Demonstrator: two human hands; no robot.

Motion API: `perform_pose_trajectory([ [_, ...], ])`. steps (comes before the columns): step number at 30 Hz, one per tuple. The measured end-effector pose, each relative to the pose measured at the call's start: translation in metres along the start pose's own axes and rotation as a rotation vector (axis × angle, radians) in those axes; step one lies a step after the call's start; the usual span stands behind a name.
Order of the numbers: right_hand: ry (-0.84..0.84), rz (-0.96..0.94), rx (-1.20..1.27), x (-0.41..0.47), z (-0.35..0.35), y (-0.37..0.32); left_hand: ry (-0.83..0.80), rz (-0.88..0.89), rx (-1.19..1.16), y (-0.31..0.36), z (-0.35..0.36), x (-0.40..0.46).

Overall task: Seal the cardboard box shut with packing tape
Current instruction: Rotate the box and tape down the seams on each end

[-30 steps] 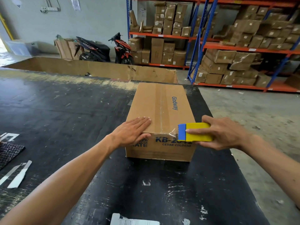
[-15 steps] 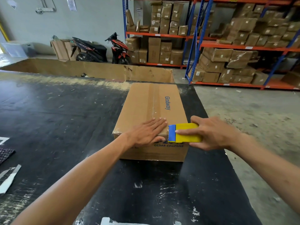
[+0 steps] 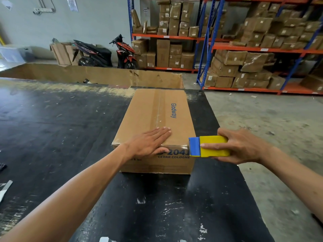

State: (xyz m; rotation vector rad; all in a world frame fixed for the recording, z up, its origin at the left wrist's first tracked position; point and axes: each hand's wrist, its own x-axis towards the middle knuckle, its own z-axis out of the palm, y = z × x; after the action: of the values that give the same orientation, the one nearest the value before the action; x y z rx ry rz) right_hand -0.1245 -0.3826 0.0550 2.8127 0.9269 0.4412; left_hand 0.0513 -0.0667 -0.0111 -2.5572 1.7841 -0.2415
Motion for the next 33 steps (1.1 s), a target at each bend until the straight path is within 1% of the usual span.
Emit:
perform_pose_trajectory([
  [4,0.001,0.077,0.030,-0.022,0.001,0.016,-0.023,-0.010,0.006,-0.003,-0.002,0.000],
  [6,-0.034,0.091,0.018,-0.023,0.005,0.021,-0.039,-0.014,0.000,-0.001,-0.002,0.001],
  [9,-0.021,0.102,0.018,-0.026,0.013,0.023,-0.048,-0.019,-0.013,0.000,-0.004,0.000],
  [12,0.001,0.135,0.088,-0.030,0.024,0.022,-0.012,-0.039,0.013,0.008,-0.011,0.005],
  [16,0.033,0.149,0.106,-0.030,0.030,0.018,0.076,-0.005,0.146,0.040,-0.024,0.043],
  [18,0.037,0.148,0.112,-0.030,0.029,0.020,0.045,0.029,0.132,0.054,-0.017,0.062],
  [21,0.057,0.146,0.110,-0.037,0.030,0.024,-0.063,0.040,0.020,0.058,-0.006,0.073],
  [25,0.045,0.128,0.094,-0.053,0.032,0.029,-0.085,0.065,0.025,0.054,-0.006,0.073],
  [29,0.061,0.188,0.122,-0.076,0.027,0.036,-0.063,0.072,0.031,0.054,-0.004,0.071],
  [33,0.069,0.144,-0.005,-0.060,0.031,0.032,-0.063,0.073,0.030,0.055,-0.004,0.074],
])
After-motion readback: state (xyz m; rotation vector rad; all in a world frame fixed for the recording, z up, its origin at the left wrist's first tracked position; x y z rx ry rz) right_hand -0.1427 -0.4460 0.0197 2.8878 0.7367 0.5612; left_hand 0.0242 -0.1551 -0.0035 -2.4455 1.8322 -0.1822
